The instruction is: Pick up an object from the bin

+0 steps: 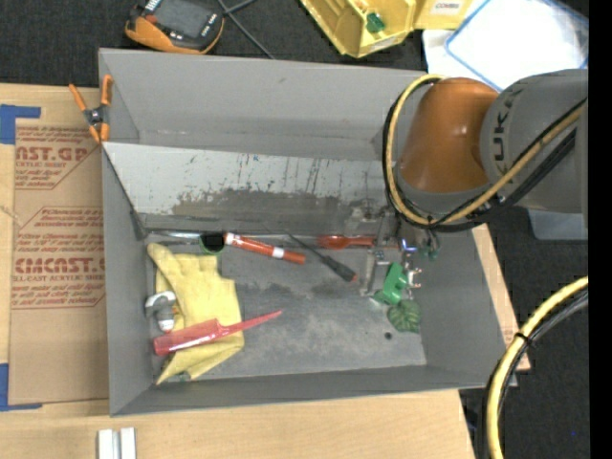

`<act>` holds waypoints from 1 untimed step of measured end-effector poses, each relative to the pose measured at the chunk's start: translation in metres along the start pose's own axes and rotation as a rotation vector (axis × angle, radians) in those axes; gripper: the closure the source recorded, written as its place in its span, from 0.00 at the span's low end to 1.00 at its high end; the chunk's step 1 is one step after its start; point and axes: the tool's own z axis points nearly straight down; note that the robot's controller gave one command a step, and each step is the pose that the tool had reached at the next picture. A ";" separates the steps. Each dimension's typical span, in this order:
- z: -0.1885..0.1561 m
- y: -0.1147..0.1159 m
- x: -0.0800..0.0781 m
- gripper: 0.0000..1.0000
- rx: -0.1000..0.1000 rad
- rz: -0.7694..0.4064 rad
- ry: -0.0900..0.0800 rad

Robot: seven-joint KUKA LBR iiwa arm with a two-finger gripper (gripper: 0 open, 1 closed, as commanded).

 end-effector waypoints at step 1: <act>-0.005 0.000 -0.002 0.00 0.001 -0.001 -0.008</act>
Offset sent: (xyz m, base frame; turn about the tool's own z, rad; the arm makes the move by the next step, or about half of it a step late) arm -0.0071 0.0143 -0.0626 0.1259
